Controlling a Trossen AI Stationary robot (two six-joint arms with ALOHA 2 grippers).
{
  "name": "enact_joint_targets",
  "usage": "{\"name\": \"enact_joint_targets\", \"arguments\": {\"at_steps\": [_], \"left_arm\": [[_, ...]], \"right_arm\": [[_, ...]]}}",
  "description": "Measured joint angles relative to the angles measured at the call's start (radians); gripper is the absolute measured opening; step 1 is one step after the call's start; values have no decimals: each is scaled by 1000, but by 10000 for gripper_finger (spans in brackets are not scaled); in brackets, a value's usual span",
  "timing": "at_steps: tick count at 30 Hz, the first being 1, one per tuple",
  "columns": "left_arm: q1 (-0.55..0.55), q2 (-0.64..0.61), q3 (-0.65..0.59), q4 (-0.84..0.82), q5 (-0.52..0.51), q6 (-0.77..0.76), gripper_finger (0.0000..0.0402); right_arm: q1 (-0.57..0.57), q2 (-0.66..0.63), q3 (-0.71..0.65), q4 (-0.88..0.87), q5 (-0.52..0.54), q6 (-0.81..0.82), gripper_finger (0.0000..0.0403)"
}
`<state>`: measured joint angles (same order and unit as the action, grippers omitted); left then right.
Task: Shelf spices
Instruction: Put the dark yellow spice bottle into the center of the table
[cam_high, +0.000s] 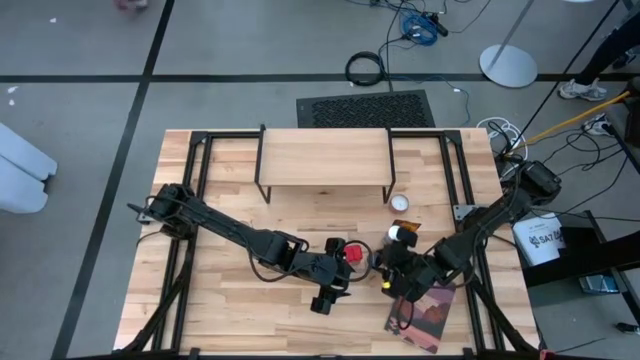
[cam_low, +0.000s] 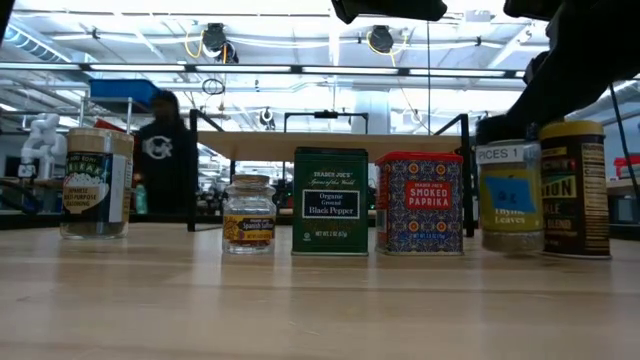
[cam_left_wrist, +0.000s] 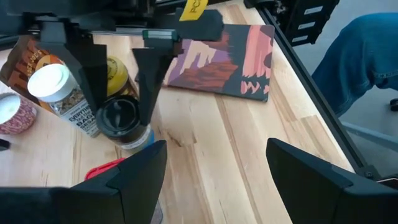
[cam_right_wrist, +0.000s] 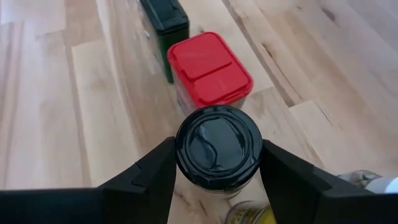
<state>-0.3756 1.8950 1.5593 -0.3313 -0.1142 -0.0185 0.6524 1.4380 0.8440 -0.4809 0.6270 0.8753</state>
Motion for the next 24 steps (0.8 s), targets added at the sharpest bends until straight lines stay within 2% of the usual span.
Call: {"name": "enact_joint_targets", "arguments": {"at_steps": [24], "left_arm": [[0,0,0,0,0,0,283]], "right_arm": [[-12,0,0,-2,3,-8,216]]}}
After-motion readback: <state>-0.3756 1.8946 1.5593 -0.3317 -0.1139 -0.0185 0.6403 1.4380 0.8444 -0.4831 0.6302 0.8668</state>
